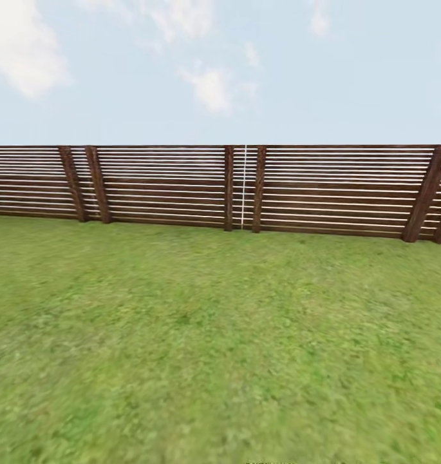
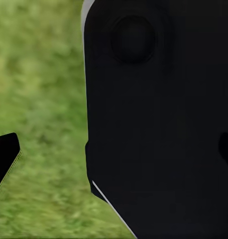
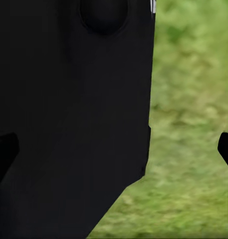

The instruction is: Take the three Easter eggs out of the wicker basket on the lawn in the garden, then place them on the lawn next to a single tree (choose any tree) so that all three eggs are next to the same tree and none are left in the basket.

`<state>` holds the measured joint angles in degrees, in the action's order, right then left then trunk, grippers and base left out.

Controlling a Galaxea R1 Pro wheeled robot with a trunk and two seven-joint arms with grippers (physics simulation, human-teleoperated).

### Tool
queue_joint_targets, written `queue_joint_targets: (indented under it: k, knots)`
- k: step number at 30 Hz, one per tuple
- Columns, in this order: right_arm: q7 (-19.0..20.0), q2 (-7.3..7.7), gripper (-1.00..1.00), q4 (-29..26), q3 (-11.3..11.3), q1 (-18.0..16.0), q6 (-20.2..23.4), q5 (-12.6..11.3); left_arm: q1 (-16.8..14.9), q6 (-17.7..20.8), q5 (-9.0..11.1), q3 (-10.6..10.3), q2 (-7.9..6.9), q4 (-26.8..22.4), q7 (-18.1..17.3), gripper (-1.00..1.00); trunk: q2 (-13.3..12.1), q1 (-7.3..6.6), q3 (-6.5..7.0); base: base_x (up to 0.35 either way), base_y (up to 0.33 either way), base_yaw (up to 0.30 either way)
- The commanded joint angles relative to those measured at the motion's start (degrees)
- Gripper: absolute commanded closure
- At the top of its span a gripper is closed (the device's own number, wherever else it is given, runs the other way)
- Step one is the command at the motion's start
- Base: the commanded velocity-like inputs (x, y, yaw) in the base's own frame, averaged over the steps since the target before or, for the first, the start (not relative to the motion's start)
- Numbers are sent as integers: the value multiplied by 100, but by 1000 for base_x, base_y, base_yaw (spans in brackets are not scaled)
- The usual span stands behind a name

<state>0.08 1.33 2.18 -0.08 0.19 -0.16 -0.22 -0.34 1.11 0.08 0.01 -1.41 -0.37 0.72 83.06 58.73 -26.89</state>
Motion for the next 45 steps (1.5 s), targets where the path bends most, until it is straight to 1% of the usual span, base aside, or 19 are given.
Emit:
queue_joint_targets:
  k: [1,45]
  knots:
    - [1,0,-100,2,-1,-2,-2,-3,-1,12,1,-1,0,-5,7,-100,2,0,-4,0,0,-282]
    - [1,-1,-100,2,-1,-2,-2,-4,-1,12,1,-1,0,-7,7,-100,2,0,-4,0,0,-283]
